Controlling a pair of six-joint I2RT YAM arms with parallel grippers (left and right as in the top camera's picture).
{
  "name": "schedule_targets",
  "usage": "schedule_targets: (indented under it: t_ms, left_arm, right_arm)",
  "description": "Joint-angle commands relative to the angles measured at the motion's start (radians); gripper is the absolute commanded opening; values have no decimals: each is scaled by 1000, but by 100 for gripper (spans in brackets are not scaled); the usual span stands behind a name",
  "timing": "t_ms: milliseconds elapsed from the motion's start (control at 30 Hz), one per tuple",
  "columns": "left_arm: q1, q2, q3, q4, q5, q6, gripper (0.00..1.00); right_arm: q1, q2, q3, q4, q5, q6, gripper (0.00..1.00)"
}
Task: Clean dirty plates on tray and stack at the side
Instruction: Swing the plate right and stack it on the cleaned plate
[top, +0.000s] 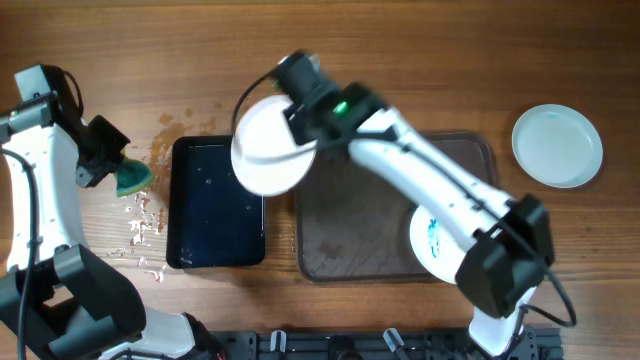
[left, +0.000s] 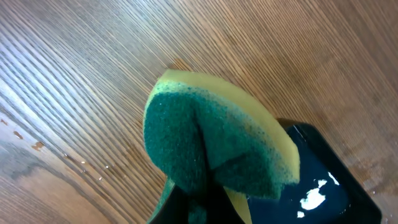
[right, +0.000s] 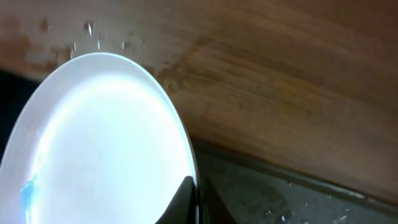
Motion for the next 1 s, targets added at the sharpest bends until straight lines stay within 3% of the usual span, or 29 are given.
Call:
schedule_targets:
  t_ms: [0,267,433,633,967]
  left_arm:
    - [-53,-15,21,0,25,12,4]
    - [-244,1,21,12,27,12,4]
    - [-333,2,21,34,27,12,4]
    - [-369,2,21,41,27,12,4]
    - [-369,2,21,40,27,12,4]
  right_arm:
    - [-124,-40,52,-28,-159,170,5]
    - [-547,-56,52,-225,-201,159,5]
    - [-797,-56,23,-261,-204,138,4]
    - [-1104,-56,-152,-209,-216,159,4]
    - [-1363,-56,-370,-34,-257,185,4]
